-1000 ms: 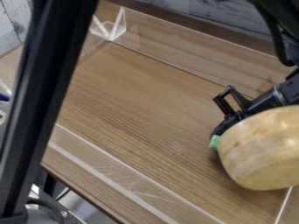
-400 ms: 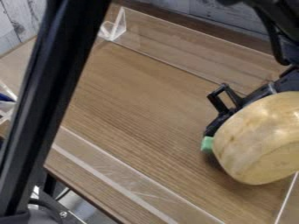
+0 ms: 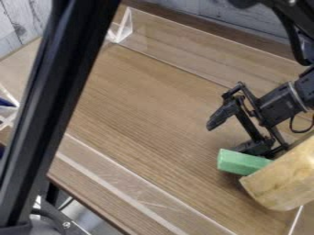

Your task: Remove the green block from inside the brown bowl and put it on the table

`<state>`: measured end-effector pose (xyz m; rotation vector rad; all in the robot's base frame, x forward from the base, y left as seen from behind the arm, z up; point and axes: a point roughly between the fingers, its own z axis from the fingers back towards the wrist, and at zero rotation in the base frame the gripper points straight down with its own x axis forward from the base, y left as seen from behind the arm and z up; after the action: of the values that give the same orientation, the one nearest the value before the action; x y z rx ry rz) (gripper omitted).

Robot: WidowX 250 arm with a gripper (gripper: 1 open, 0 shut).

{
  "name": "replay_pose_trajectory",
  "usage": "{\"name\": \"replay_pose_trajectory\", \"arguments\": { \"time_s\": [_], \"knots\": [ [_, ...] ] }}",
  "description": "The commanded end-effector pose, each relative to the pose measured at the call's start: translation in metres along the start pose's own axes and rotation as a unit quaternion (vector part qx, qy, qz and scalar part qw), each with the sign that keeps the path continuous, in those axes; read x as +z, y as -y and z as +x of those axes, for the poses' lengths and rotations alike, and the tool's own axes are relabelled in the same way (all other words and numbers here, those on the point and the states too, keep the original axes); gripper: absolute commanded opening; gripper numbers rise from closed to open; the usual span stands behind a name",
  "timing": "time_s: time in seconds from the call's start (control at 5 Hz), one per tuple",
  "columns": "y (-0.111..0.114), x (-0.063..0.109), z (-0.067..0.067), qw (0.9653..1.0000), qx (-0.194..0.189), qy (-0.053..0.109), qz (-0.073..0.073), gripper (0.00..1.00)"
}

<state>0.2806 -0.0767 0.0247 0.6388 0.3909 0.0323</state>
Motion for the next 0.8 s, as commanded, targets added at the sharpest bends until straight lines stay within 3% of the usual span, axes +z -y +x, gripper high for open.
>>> {"name": "replay_pose_trajectory", "arguments": {
  "time_s": [0.0, 0.2, 0.4, 0.6],
  "knots": [
    [-0.002, 0.013, 0.009, 0.9999, 0.006, 0.011, 0.001, 0.00],
    [-0.018, 0.011, 0.004, 0.9994, 0.014, 0.029, -0.013, 1.00],
    [-0.033, 0.009, 0.001, 0.9982, 0.023, 0.047, -0.029, 1.00],
    [-0.021, 0.006, 0.004, 0.9989, 0.013, 0.030, -0.032, 1.00]
  ]
}}
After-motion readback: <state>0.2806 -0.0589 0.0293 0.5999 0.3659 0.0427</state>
